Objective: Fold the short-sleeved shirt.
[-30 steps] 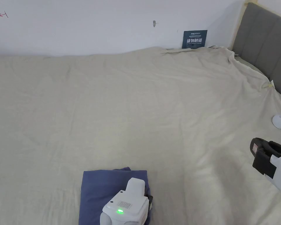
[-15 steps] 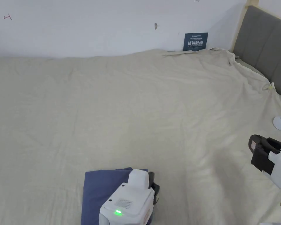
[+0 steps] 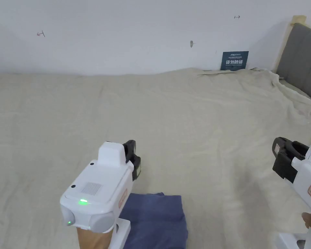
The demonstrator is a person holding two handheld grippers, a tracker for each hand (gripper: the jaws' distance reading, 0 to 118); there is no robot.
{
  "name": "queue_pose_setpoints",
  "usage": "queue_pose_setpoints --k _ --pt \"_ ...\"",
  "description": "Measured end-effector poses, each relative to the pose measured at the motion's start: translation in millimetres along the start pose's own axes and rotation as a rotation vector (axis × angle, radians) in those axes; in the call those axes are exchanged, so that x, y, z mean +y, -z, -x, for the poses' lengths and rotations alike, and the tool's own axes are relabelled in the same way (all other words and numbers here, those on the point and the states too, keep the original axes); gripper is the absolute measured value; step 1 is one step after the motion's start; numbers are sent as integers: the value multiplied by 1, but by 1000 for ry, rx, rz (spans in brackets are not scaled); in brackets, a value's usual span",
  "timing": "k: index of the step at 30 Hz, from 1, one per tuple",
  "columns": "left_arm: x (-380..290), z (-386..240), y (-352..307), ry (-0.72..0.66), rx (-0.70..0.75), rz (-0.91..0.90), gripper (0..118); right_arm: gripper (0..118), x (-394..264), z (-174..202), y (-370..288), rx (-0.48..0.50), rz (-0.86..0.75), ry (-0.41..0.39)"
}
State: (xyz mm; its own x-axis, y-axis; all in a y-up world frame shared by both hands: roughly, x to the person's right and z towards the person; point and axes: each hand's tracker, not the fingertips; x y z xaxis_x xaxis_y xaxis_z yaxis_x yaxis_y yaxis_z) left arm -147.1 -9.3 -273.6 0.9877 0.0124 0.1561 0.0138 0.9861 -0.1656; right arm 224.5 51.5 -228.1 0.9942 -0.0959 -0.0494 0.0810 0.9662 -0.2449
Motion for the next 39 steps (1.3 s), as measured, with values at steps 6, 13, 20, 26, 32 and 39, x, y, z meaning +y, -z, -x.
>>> queue_pose_setpoints --k 6,13,20,26,32,39 --pt "11 47 -17 -17 112 -44 0 0 -2 22 7 12 -47 -7" --pt "3 83 -40 -16 225 -63 0 0 -16 46 10 -10 -137 -82" --pt "-5 95 -55 8 269 -64 0 0 -25 60 7 -41 -195 -109" --pt "-8 97 -56 -6 267 -53 0 0 -27 67 10 -34 -190 -103" --pt "-16 102 -58 -35 258 -18 0 0 -52 90 23 5 -114 -92" --pt "-28 111 -61 -92 243 31 0 0 -118 122 58 61 40 -41"
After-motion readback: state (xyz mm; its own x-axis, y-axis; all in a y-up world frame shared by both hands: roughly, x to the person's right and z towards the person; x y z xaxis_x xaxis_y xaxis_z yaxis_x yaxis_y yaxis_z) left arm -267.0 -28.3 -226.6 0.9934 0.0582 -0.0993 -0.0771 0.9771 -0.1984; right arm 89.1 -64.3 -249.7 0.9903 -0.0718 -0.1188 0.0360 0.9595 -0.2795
